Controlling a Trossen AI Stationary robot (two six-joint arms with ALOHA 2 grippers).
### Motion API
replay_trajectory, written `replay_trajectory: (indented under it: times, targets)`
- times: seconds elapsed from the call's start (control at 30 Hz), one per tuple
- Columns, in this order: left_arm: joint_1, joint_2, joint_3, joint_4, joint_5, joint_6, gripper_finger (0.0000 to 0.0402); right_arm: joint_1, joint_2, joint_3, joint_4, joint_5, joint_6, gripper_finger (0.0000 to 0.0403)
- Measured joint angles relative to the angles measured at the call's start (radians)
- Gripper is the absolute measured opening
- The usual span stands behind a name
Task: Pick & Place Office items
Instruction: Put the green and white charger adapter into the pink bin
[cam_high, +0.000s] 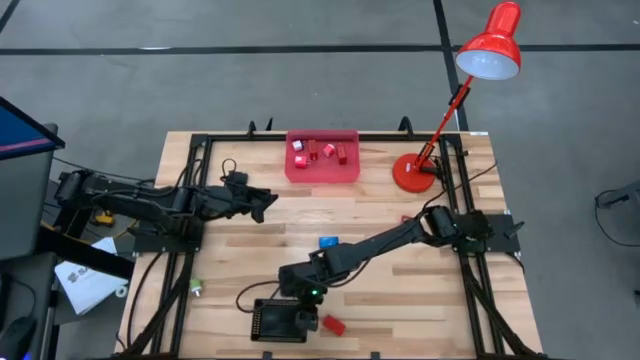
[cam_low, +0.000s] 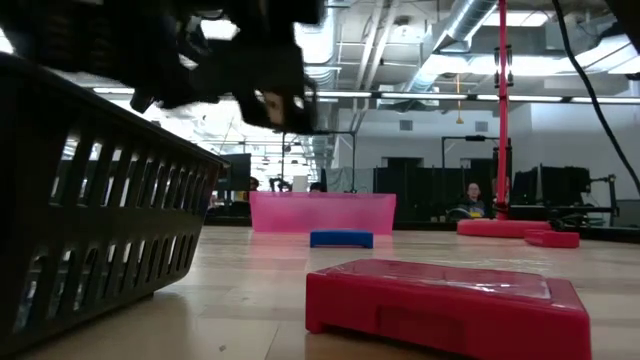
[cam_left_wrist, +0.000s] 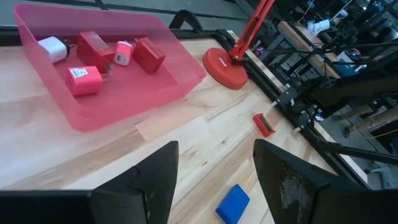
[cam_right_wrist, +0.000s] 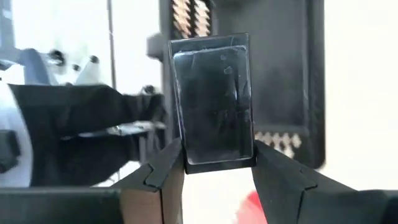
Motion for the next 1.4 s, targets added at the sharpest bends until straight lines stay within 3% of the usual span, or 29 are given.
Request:
replay_trajectory:
  times: [0.13, 0.33, 0.53, 0.73, 0.87, 1.13, 1.27, 1.4]
  targets:
    - [0.000, 0.000, 0.000, -0.001, 0.000, 0.005, 0.0204, -0.002, -0.054, -0.001, -0.136, 0.042, -0.040, 0.0160]
    - [-0.002, 0.000, 0.000, 0.000, 0.000, 0.007, 0.0204, -0.003, -0.186, -0.064, -0.322, 0.202, -0.100, 0.0157]
    - [-0.003, 0.000, 0.000, 0.000, 0.026, 0.007, 0.0204, 0.043, -0.322, -0.325, -0.387, 0.233, -0.054, 0.0161]
    - [-0.021, 0.000, 0.000, -0.007, 0.035, 0.013, 0.0204, 0.107, -0.509, -0.704, -0.239, 0.227, 0.157, 0.0163]
    - [-0.037, 0.000, 0.000, -0.023, 0.035, 0.011, 0.0204, 0.124, -0.628, -0.871, -0.129, 0.242, 0.348, 0.0181]
    - [-0.075, 0.000, 0.000, -0.053, 0.067, 0.003, 0.0204, 0.171, -0.808, -1.053, -0.114, 0.373, 0.641, 0.0245]
    - [-0.107, 0.000, 0.000, -0.053, 0.069, 0.046, 0.0204, 0.204, -0.874, -1.093, -0.113, 0.443, 0.757, 0.0259]
    - [-0.156, 0.000, 0.000, -0.076, 0.191, 0.115, 0.0204, 0.243, -0.932, -1.097, -0.114, 0.546, 0.871, 0.0260]
